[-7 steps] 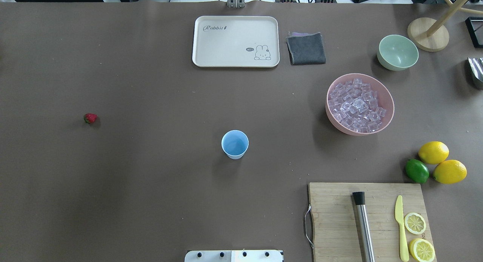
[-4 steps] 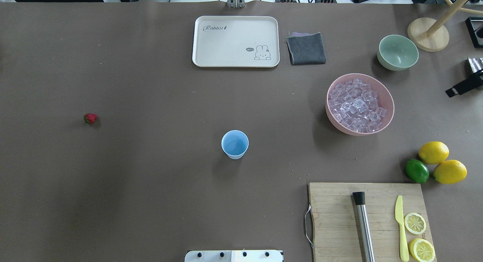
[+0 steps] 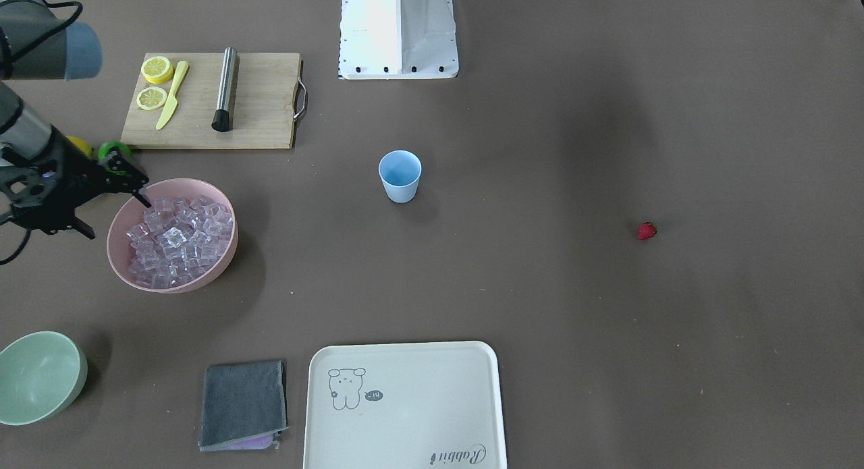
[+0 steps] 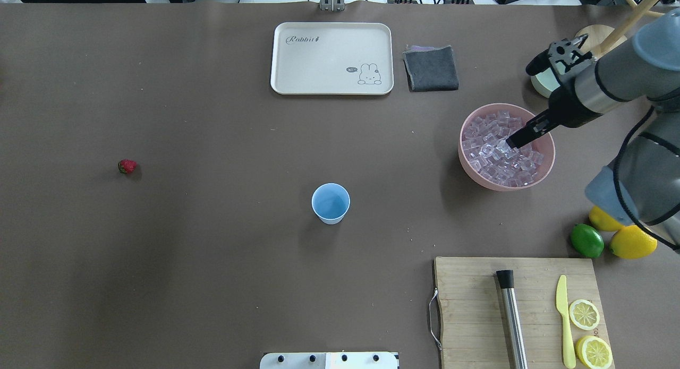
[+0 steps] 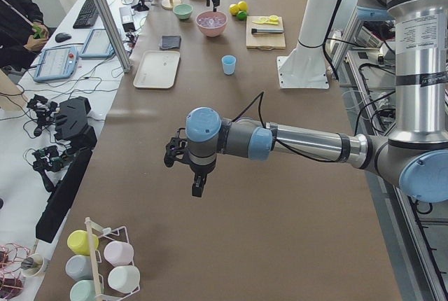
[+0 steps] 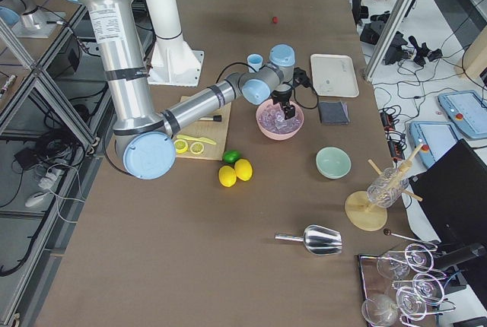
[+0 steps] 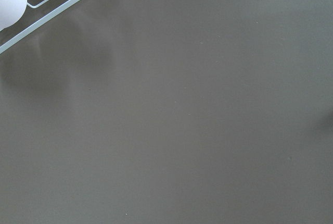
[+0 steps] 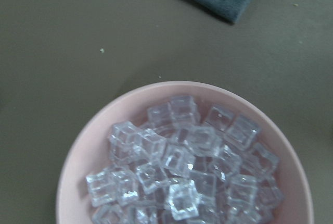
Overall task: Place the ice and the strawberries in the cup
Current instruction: 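Reach the right gripper into the pink bowl and grasp an ice cube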
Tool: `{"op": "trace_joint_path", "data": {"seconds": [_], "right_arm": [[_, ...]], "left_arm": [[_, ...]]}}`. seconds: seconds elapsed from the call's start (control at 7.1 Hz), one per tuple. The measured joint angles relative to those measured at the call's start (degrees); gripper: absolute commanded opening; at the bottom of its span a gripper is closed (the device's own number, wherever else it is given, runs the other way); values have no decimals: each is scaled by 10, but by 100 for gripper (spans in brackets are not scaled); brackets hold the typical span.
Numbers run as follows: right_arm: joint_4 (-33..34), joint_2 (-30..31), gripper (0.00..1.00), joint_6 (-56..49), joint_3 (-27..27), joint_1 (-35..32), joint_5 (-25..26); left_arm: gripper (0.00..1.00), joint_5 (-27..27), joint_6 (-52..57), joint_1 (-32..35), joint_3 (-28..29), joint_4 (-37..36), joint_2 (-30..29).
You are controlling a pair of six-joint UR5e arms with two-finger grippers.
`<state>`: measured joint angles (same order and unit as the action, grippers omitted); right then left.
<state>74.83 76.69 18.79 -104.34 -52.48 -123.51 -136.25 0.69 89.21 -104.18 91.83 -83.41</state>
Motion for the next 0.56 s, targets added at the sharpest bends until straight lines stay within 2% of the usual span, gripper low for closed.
{"op": "trace_joint_path", "data": {"seconds": [0.14,0.56], "right_arm": [[-1,-10,71,1,1,24,22],[3,-12,70,-47,13,38,67]], "left_arm": [[97,0,0,0,0,0,0],[97,-1,0,0,0,0,0]]}}
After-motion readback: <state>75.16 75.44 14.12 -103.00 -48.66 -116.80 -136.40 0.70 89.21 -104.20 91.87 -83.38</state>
